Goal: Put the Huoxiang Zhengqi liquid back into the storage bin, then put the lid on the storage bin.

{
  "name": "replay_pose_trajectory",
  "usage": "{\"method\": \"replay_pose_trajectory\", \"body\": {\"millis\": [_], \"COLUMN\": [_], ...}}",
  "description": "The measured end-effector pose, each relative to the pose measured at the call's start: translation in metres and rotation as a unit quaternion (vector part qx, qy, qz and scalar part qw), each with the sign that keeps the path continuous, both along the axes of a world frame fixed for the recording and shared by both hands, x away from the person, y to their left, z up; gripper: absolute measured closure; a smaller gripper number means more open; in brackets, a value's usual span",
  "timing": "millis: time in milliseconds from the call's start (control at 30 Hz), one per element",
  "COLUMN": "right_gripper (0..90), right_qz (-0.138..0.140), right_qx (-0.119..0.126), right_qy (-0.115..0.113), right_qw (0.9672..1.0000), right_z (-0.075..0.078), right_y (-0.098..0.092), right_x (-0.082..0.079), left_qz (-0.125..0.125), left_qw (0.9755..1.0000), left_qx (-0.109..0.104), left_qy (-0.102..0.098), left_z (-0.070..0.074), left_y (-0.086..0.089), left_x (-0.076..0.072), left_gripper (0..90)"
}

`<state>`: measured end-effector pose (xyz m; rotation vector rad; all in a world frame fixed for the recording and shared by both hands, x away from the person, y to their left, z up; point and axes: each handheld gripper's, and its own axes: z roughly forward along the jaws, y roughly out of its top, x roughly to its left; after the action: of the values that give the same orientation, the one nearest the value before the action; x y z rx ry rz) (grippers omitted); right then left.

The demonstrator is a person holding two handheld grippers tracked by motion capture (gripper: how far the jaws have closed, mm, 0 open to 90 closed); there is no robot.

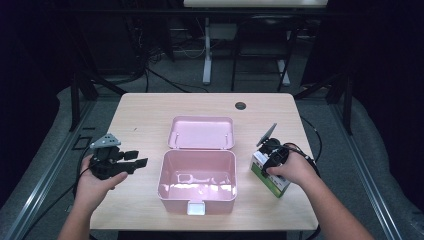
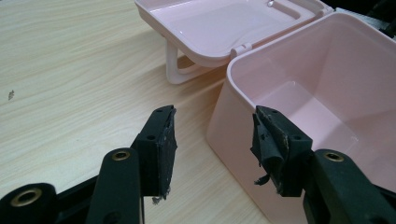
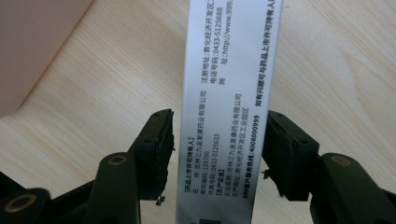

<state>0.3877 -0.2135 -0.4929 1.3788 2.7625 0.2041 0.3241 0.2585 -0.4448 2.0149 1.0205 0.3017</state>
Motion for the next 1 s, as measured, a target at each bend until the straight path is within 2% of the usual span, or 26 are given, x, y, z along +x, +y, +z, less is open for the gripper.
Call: {"method": "replay_pose_trajectory", "body": {"millis": [433,700,1000], "right_gripper": [46.5,49.3,55.8], "right_qz": [0.007,0.009,-0.002], "right_qx": [-0.001,-0.008,0.0], "right_qy": [0.008,0.012,0.012], "right_qw": [0.9999,0.9999,0.9999], "right_z": [-0.015,-0.017,-0.019], "right_y": [0.002,0.003,0.0], "right_x": [0.0,0.001,0.001], "left_qz": [-0.002,-0.004,-0.007], "left_qw": [1.0,1.0,1.0], "left_qx": [0.001,0.0,0.001], "left_qy": [-0.001,0.0,0.003], "left_z": [0.0,0.0,-0.001], "left_y": [-0.001,-0.001,-0.001], "left_x": [0.0,0.0,0.002], "left_gripper": [50.9,52.6,53.2]}}
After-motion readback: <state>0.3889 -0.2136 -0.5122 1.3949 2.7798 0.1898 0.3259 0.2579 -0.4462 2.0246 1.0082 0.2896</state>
